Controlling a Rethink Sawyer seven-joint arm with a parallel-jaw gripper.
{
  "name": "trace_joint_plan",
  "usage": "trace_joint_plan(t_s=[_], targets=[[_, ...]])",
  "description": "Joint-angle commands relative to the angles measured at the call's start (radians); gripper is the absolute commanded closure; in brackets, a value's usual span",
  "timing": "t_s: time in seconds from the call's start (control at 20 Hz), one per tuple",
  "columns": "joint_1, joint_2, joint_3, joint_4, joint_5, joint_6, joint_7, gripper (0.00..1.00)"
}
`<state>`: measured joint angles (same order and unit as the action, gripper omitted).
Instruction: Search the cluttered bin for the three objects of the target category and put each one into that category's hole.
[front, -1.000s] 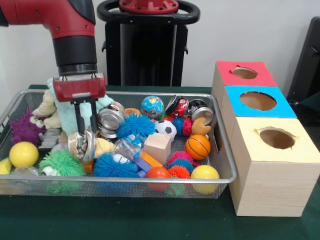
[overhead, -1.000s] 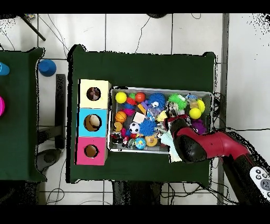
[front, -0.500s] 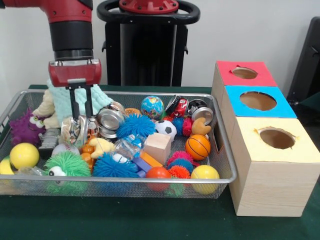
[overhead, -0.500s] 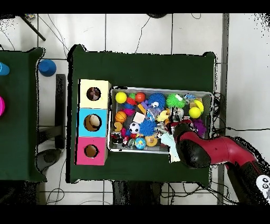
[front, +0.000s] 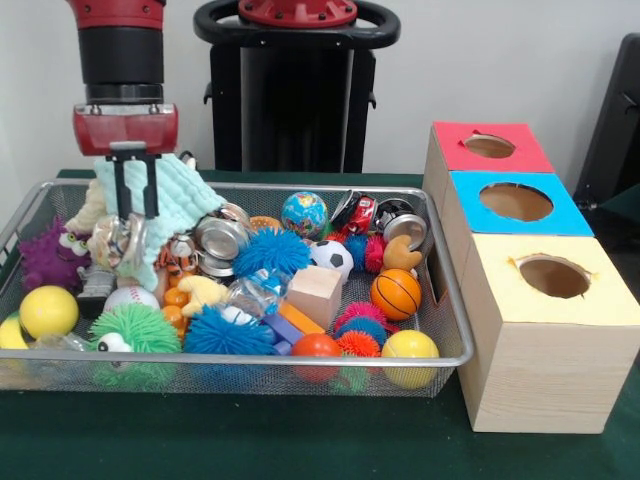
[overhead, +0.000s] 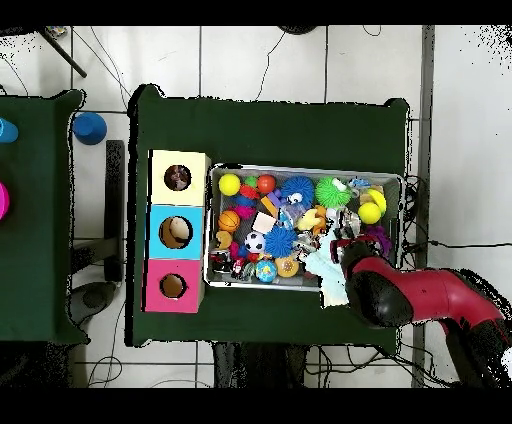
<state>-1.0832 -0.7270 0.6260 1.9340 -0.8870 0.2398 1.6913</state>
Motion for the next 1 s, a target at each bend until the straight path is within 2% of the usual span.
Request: trace_joint_plan(t_s=[0.05,0.45,1.0], targets=[[-0.045,-0.039,-0.065,0.053,-0.023,0.144,-0.092,1.00],[-0.074,-0.005,-0.067,0.049,-0.059,0.166,-0.142,1.00],[-0.048,0.051,-0.090,0.027,-0.137,0.163,-0.156,1.00]])
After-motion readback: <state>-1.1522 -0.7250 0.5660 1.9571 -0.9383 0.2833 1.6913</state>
